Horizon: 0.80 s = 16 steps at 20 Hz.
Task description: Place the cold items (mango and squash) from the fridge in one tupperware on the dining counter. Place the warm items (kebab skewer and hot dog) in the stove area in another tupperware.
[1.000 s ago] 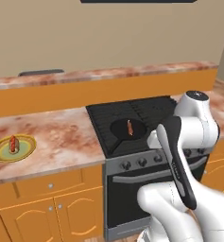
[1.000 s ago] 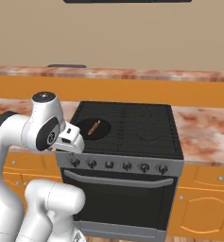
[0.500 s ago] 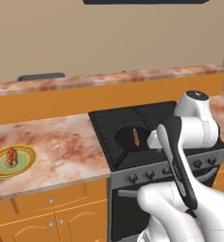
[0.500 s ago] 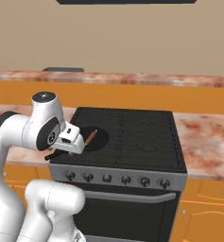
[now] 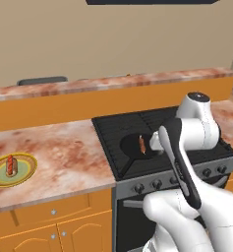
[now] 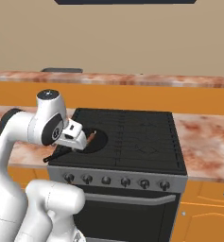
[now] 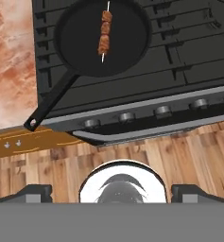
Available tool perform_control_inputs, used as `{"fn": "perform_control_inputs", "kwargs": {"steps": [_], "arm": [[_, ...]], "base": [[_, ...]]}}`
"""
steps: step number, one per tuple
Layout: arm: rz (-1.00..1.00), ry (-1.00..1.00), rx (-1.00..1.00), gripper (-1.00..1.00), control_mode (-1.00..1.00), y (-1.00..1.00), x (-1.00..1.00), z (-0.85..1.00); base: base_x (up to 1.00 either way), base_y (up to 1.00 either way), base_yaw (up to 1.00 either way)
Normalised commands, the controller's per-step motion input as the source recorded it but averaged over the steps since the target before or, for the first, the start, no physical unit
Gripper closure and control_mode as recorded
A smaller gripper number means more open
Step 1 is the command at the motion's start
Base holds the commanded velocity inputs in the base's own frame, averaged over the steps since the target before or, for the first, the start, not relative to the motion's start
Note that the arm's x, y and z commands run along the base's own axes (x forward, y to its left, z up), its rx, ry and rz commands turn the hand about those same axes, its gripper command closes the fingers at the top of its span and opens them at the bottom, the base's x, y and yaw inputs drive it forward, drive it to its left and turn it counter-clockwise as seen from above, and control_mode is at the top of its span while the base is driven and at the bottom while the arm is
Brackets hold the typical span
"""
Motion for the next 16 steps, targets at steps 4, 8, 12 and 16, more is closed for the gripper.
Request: {"fn": "perform_control_inputs", "kwargs": {"steps": [4, 8, 12, 16], "arm": [[-0.06, 0.13, 0.00, -1.00, -1.00, 0.01, 0.94, 0.00], [-0.08, 0.10, 0.00, -1.00, -1.00, 0.00, 1.00, -0.42], [-0.09, 0.01, 0.00, -1.00, -1.00, 0.00, 1.00, -0.54], [-0.05, 0.17, 0.00, -1.00, -1.00, -0.06, 1.00, -0.33]], "base": [[0.00, 0.00, 0.00], [0.00, 0.00, 0.00], [0.00, 0.00, 0.00], [0.00, 0.00, 0.00]]}}
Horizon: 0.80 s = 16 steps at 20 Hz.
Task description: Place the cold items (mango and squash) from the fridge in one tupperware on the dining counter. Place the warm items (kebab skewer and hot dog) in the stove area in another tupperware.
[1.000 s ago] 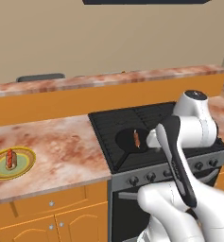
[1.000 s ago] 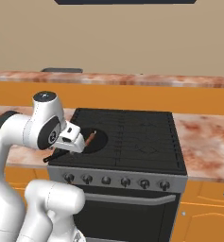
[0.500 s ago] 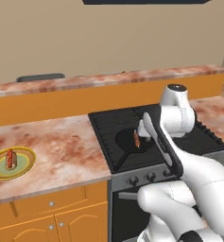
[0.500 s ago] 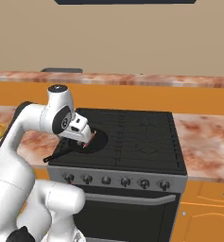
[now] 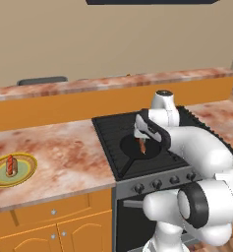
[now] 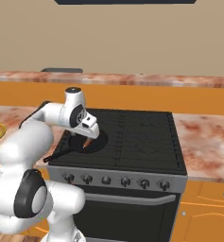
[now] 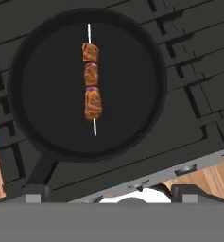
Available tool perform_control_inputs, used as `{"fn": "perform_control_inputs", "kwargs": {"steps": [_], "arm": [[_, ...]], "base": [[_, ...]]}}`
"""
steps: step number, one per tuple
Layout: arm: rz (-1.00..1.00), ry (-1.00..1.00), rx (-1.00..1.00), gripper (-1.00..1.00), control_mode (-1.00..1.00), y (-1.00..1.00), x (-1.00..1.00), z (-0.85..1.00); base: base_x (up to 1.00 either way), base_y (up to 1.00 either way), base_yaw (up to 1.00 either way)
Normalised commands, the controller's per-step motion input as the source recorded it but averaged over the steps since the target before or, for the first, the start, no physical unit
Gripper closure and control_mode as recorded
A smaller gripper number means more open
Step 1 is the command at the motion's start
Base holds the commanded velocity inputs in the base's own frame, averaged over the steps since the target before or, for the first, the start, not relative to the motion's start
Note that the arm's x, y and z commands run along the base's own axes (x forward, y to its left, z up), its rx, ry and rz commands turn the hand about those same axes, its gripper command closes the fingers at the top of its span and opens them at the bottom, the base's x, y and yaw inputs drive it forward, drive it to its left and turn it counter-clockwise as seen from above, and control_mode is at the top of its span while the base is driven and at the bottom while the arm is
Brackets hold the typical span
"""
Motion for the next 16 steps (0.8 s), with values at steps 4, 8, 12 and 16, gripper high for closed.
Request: {"fn": "perform_control_inputs", "kwargs": {"steps": [4, 8, 12, 16], "arm": [[-0.05, 0.18, 0.00, -1.00, -1.00, 0.02, 0.99, -0.19], [-0.01, 0.12, 0.00, -1.00, -1.00, 0.00, 0.95, -0.14], [0.02, -0.02, 0.00, -1.00, -1.00, -0.01, 0.23, -0.54], [0.02, -0.10, 0.00, -1.00, -1.00, 0.00, -0.09, -0.58]], "base": [[0.00, 0.00, 0.00], [0.00, 0.00, 0.00], [0.00, 0.00, 0.00], [0.00, 0.00, 0.00]]}}
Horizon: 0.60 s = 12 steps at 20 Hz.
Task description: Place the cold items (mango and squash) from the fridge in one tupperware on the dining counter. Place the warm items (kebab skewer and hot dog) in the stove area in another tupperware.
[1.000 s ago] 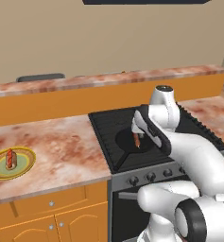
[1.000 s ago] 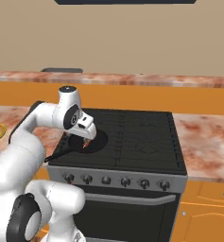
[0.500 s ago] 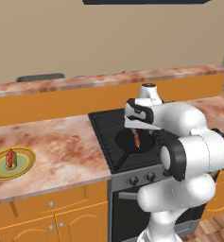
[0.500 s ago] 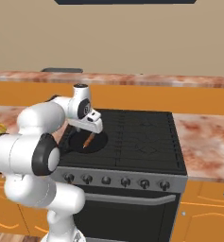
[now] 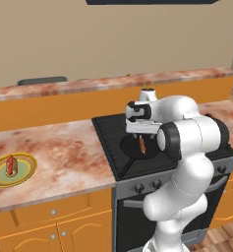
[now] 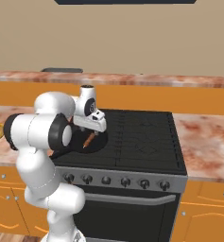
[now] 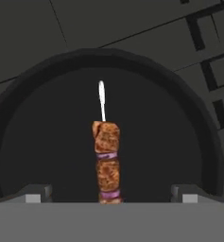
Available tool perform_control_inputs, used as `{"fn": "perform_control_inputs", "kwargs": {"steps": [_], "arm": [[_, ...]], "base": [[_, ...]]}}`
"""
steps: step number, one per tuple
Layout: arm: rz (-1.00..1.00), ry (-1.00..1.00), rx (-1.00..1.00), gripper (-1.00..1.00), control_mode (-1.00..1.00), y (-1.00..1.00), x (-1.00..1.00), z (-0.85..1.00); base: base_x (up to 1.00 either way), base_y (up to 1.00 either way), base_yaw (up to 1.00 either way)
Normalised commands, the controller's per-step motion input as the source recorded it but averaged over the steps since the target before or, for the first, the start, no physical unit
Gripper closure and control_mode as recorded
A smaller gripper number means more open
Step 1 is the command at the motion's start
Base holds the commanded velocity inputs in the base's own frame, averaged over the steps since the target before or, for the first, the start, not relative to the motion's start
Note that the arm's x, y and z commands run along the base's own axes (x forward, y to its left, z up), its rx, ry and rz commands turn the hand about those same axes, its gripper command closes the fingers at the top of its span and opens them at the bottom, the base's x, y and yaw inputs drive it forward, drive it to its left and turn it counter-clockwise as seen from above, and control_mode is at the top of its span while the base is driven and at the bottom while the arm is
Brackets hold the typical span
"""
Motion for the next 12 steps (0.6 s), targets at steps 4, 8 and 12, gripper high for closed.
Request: {"fn": "perform_control_inputs", "kwargs": {"steps": [4, 8, 12], "arm": [[0.00, -0.07, 0.00, -1.00, -1.00, 0.00, -0.03, -0.51], [0.00, 0.00, 0.00, -1.00, -1.00, 0.00, 0.00, -0.34], [0.00, 0.00, 0.00, -1.00, -1.00, 0.00, 0.00, -0.34]], "base": [[0.00, 0.00, 0.00], [0.00, 0.00, 0.00], [0.00, 0.00, 0.00]]}}
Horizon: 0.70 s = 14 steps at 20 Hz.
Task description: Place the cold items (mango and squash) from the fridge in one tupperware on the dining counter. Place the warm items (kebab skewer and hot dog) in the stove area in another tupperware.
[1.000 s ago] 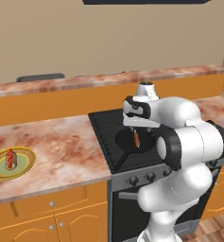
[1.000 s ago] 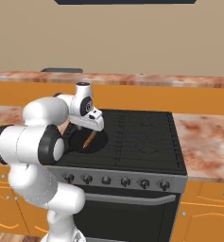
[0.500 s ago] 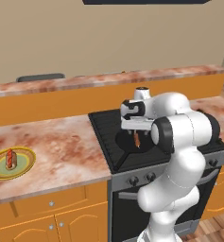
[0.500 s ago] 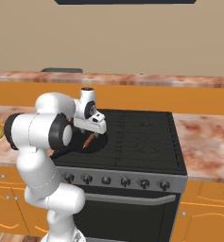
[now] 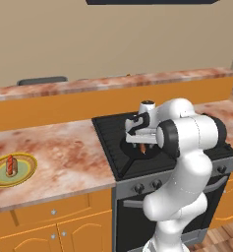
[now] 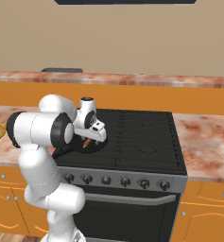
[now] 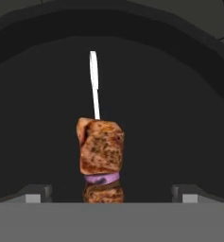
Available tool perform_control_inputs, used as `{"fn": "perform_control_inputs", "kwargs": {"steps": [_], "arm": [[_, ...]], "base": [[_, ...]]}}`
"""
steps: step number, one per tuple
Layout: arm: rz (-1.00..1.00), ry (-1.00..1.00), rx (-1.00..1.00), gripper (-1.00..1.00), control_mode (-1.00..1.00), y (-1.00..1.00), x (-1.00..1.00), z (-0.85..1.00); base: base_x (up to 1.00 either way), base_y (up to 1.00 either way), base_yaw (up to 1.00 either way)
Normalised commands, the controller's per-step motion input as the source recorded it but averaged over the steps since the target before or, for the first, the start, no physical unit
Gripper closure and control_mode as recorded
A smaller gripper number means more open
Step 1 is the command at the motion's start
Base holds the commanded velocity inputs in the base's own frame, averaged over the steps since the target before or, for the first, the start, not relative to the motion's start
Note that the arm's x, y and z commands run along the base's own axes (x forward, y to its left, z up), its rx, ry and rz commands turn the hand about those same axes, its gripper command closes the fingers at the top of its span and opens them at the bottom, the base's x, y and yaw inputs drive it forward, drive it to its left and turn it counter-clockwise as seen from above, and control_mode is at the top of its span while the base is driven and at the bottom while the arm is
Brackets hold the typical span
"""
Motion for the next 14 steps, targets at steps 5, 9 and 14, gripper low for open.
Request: {"fn": "perform_control_inputs", "kwargs": {"steps": [5, 9, 14], "arm": [[0.00, -0.01, 0.00, -1.00, -1.00, 0.00, 0.00, -0.16], [0.00, 0.00, 0.00, 1.00, -1.00, 0.00, 0.00, -0.08], [0.00, 0.00, 0.00, 1.00, -1.00, 0.00, 0.00, -0.06]], "base": [[0.00, 0.00, 0.00], [0.00, 0.00, 0.00], [0.00, 0.00, 0.00]]}}
